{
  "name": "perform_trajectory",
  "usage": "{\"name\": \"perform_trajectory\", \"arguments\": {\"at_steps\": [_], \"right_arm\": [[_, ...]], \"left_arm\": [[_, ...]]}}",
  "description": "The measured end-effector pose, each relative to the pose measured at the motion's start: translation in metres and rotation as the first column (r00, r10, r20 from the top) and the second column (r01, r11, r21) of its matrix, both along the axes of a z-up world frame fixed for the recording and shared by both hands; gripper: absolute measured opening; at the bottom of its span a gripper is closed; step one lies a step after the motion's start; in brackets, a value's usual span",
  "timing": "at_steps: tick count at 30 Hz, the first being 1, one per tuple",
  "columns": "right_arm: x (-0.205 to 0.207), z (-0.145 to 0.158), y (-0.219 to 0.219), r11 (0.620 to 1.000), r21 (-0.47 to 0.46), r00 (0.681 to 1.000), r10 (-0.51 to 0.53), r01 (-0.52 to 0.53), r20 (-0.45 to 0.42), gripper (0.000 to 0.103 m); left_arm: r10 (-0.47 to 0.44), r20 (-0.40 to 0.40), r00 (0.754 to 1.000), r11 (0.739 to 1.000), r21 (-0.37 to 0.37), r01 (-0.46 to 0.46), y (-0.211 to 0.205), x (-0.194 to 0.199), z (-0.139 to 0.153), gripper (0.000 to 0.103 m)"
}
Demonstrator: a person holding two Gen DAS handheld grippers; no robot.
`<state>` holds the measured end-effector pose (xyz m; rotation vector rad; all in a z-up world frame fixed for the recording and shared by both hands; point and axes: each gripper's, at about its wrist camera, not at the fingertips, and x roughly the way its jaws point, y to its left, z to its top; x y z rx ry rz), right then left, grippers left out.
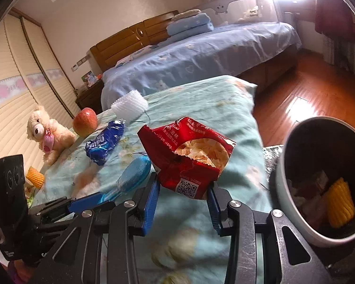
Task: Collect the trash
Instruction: 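Carry the blue brush and red chip bag over the black bin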
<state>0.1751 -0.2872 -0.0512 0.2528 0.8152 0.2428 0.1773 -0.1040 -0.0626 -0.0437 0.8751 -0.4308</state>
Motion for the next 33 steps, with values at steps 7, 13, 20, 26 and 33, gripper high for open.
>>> {"name": "perform_trajectory", "arguments": {"at_steps": [7,13,20,26,33], "right_arm": [[-0.018,0.007,-0.024,0.999,-0.012,0.999,-0.048,0.048,0.023,0.039],[-0.031,0.003,-0.048,0.995,-0.016,0.995,-0.098,0.098,0.016,0.039],[-0.042,0.004,-0.072,0.988,-0.021,0.988,-0.153,0.153,0.017,0.039],[-0.049,0.001,-0.091,0.981,-0.023,0.981,-0.192,0.193,0.011,0.039],[-0.054,-0.001,-0.11,0.972,-0.024,0.973,-0.232,0.232,0.006,0.039]], "left_arm": [[-0.038,0.004,0.999,0.999,0.005,0.038,-0.021,-0.004,0.003,0.033],[-0.087,0.015,0.996,0.996,0.013,0.087,-0.046,-0.006,0.008,0.033],[-0.137,0.024,0.99,0.99,0.034,0.136,-0.078,-0.008,0.012,0.033],[-0.165,0.023,0.986,0.986,0.044,0.164,-0.099,-0.007,0.013,0.033],[-0.194,0.028,0.981,0.98,0.054,0.192,-0.119,-0.004,0.016,0.033]]}}
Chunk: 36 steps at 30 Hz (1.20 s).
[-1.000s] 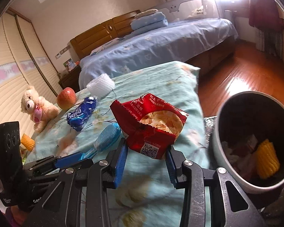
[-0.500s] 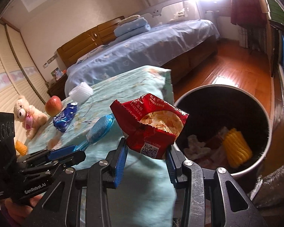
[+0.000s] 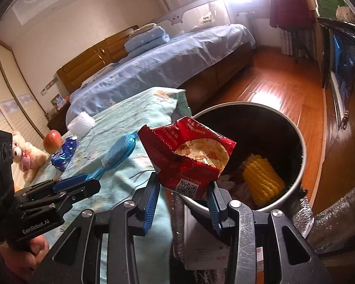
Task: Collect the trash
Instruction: 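Carry the blue brush and red chip bag over the black bin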
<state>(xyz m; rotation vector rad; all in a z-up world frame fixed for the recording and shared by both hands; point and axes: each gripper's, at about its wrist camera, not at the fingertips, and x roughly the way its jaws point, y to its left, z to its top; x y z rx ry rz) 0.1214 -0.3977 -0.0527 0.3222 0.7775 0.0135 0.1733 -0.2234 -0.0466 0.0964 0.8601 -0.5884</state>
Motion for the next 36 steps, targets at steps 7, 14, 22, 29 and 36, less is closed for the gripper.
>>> {"name": "perform_trajectory", "arguments": {"at_steps": [7,14,22,29,36], "right_arm": [[-0.001,-0.001,-0.015,1.0,-0.003,1.0,-0.031,0.03,-0.005,0.039],[0.004,-0.006,-0.029,0.999,-0.007,0.998,-0.051,0.051,-0.022,0.039],[0.013,-0.01,-0.04,0.998,-0.012,0.997,-0.063,0.063,-0.033,0.039],[0.021,-0.011,-0.05,0.997,-0.012,0.996,-0.074,0.074,-0.04,0.039],[0.027,-0.016,-0.057,0.997,-0.006,0.995,-0.079,0.079,-0.057,0.039]], "left_arm": [[-0.034,0.005,0.999,0.999,0.021,0.034,-0.023,0.003,0.0,0.033],[-0.057,0.008,0.998,0.998,0.038,0.057,-0.042,0.011,0.0,0.033],[-0.072,0.004,0.997,0.996,0.059,0.072,-0.062,0.02,-0.001,0.033],[-0.084,0.001,0.996,0.994,0.072,0.084,-0.075,0.027,-0.003,0.033],[-0.088,-0.008,0.996,0.993,0.085,0.088,-0.086,0.034,-0.007,0.033]]}}
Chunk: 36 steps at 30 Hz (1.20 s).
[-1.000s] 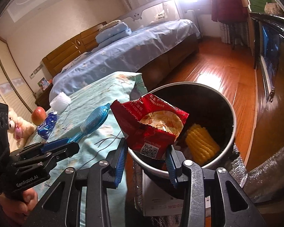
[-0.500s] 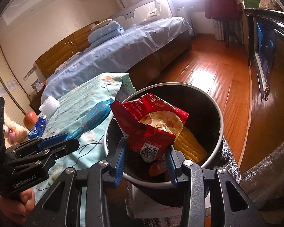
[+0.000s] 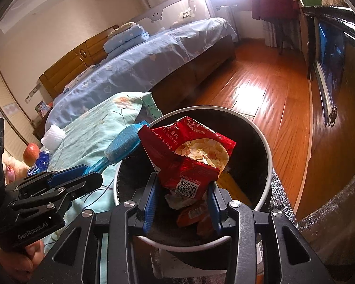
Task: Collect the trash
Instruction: 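Carry the blue brush and red chip bag over the black bin, then open both grippers to drop the brush and chip bag into the bin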
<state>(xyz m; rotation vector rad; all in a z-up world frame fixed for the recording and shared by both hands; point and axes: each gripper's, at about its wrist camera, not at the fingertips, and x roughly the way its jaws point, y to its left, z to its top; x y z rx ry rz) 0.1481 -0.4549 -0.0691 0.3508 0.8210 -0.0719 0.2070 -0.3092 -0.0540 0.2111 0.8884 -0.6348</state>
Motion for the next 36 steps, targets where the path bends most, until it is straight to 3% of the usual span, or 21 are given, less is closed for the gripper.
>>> {"name": "perform_trajectory", "arguments": {"at_steps": [18,20,23,27,36], "right_arm": [[0.007,-0.007,-0.012,1.0,0.016,0.999,-0.013,0.013,-0.03,0.042],[0.006,-0.006,-0.013,1.0,0.018,0.999,-0.017,0.018,-0.029,0.042],[0.005,-0.006,-0.015,0.999,0.031,0.999,-0.025,0.026,-0.029,0.048],[0.002,-0.003,-0.014,0.999,0.035,0.999,-0.03,0.031,-0.023,0.067],[-0.003,0.007,0.014,0.998,0.058,1.0,0.008,-0.008,0.011,0.076]], "left_arm": [[0.015,-0.013,1.0,1.0,0.006,-0.015,-0.007,0.007,-0.003,0.035],[0.016,-0.014,1.0,1.0,0.003,-0.016,-0.005,0.007,-0.002,0.043],[0.031,-0.002,1.0,0.999,-0.009,-0.031,0.004,0.005,0.001,0.056],[0.06,-0.01,0.998,0.998,-0.031,-0.06,0.021,0.001,0.003,0.059],[0.154,-0.035,0.987,0.986,-0.06,-0.156,0.076,-0.009,0.0,0.059]]}}
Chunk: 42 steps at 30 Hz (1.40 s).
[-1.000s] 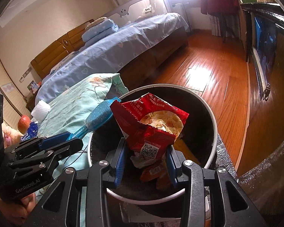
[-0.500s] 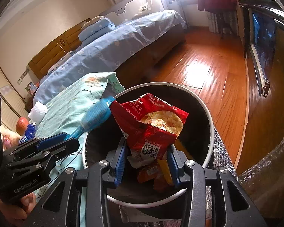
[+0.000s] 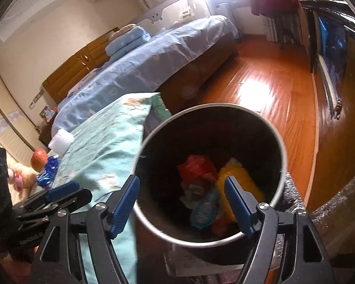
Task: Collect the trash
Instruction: 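Open both grippers to drop the brush and chip bag into the bin, then move both grippers over the bed toward the blue snack pack and white foam net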
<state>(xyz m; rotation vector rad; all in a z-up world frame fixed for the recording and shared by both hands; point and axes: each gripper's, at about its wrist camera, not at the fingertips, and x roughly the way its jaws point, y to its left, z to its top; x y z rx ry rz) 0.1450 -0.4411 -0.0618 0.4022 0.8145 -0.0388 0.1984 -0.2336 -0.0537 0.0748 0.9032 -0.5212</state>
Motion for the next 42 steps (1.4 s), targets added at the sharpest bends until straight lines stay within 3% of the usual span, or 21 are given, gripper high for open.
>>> {"name": "perform_trajectory", "arguments": {"at_steps": [13,25,35,42], "right_arm": [[0.006,0.009,0.073,0.993,-0.014,0.992,0.119,-0.119,0.033,0.076],[0.019,0.009,0.136,0.972,-0.026,0.972,0.234,-0.233,0.034,0.076],[0.036,0.007,0.172,0.954,-0.033,0.954,0.298,-0.297,0.03,0.077],[0.05,0.009,0.183,0.949,-0.028,0.949,0.315,-0.314,0.03,0.077]], "left_arm": [[0.17,-0.011,0.985,0.984,-0.052,-0.17,0.094,-0.016,-0.001,0.06],[0.325,-0.02,0.945,0.942,-0.081,-0.326,0.176,-0.017,-0.003,0.06],[0.397,-0.024,0.917,0.914,-0.081,-0.398,0.213,-0.004,-0.007,0.062],[0.412,-0.015,0.911,0.908,-0.074,-0.412,0.217,0.02,-0.006,0.066]]}}
